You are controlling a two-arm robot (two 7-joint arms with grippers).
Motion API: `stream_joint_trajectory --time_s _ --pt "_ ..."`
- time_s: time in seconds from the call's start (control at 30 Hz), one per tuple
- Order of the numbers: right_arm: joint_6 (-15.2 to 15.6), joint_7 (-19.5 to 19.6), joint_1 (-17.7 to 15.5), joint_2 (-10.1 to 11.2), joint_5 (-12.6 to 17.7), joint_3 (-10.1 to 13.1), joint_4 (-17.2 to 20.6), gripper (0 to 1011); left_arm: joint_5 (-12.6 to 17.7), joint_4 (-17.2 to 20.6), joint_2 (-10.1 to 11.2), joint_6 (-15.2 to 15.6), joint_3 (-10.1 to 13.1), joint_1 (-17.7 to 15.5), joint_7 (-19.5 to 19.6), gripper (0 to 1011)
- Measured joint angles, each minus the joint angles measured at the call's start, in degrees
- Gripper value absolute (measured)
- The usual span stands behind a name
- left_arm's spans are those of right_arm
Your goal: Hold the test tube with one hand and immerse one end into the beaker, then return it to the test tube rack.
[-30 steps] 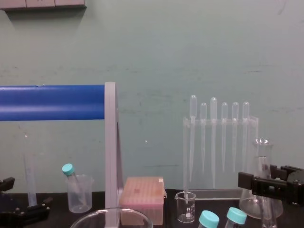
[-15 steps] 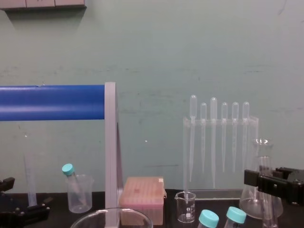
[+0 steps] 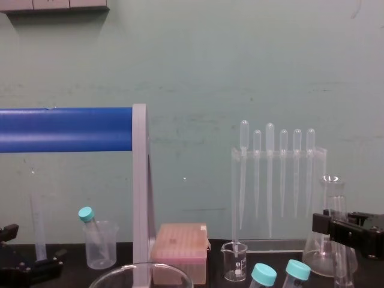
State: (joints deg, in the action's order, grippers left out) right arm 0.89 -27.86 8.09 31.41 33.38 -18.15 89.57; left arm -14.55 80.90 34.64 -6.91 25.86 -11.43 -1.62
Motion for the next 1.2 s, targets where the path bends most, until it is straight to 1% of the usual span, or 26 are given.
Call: stream_joint_trajectory --time_s 0.3,0.53,0.7,0.97,1.03,1.2 --pt "0.0 -0.5 0.1 0.0 0.2 -0.1 0.0 242 0.0 0.0 0.0 0.0 0.0 0.0 0.0 1000" --pt "-0.4 -2.1 0.2 0.1 2.1 0.0 0.1 242 0.0 0.0 0.0 0.0 0.0 0.0 0.0 1000" --pt "-1.3 -2.7 0.2 0.2 3.4 0.3 0.7 242 0.0 0.0 0.0 0.0 0.0 0.0 0.0 1000" --pt "-4.2 -3.1 0.2 0.6 4.0 1.4 1.8 242 0.0 0.0 0.0 0.0 0.0 0.0 0.0 1000" --pt "-5.4 -3.3 0.4 0.6 4.1 1.9 2.0 242 0.0 0.0 0.0 0.0 0.0 0.0 0.0 1000" --pt "-8.2 -4.2 1.4 -0.1 4.5 2.9 1.8 242 0.0 0.0 0.0 0.0 0.0 0.0 0.0 1000"
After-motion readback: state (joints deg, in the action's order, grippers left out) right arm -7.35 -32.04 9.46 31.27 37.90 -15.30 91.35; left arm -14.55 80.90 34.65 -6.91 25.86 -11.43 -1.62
